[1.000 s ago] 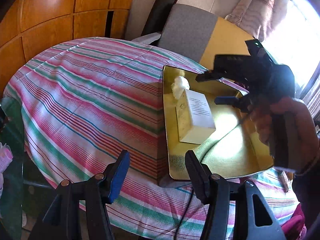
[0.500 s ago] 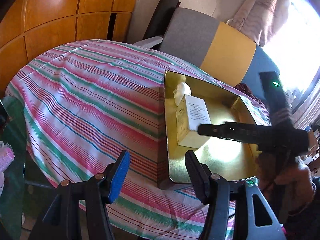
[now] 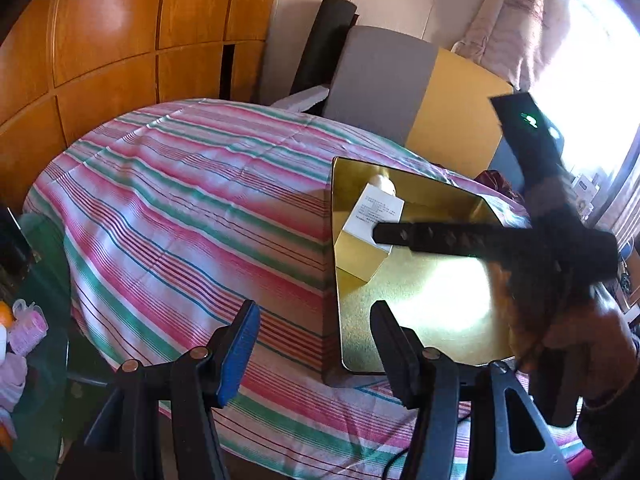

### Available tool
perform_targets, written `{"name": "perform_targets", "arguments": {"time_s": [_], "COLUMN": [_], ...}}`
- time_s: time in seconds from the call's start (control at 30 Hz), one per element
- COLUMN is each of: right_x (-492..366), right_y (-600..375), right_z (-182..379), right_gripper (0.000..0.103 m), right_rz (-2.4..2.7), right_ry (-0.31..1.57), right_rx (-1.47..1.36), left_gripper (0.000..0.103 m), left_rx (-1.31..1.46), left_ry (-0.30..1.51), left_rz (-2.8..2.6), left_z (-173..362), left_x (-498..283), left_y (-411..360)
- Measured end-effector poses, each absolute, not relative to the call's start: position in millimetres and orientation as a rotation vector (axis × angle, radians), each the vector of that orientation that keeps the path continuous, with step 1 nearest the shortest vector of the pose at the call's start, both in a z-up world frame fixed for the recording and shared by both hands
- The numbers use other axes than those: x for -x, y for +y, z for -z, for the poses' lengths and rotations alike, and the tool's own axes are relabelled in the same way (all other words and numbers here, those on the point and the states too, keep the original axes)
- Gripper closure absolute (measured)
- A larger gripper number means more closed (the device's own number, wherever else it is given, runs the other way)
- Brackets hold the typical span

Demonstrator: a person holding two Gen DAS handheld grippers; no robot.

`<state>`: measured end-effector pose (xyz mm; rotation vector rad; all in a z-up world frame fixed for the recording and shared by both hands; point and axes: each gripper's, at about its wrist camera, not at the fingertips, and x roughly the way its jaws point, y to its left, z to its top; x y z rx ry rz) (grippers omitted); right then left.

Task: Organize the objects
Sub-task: 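Carry the white box into the gold tray beside the bun and open the right gripper, then move both tools back over the snack pile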

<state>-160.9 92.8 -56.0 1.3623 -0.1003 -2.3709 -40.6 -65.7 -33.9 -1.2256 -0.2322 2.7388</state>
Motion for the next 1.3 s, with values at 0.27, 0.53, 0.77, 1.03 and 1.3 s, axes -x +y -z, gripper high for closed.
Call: {"name": "perform_targets", "arguments": {"time_s": [0.27,0.53,0.77,1.03,1.3], "right_x": [110.0,62.1,35.4,8.9,-21.2], "right_y": [94.5,120.3,149.3,204.1,303.6], "right_z": [38.6,21.1,12.5,19.7,14.7], "right_gripper": [0.020,0.010,0.005,0.005,0.002], "right_rz": [2.542,2.713,2.843,2.869,3.013], "right_ry": [0.159,0.258,0.250,0.025,-0.218], "right_rx": [-1.254,-1.139,-1.088,-1.133,-1.214], "left_gripper": [0.045,0.045,0.045,0.045,0.045], "left_rx": [1.153,1.130,1.126,1.193,1.191], "left_ry": [-0.167,-0.129,-0.092,-0.102,-0.069], "left_rz": [-2.781,-2.757,-2.726,-2.628,-2.477], "left_z": [15.7,10.0,9.2,21.4,24.3], "left_x": [31.2,23.9,18.0,16.6,11.3], "left_y": [-57.8,-43.5,-27.9,-11.6,18.7]}}
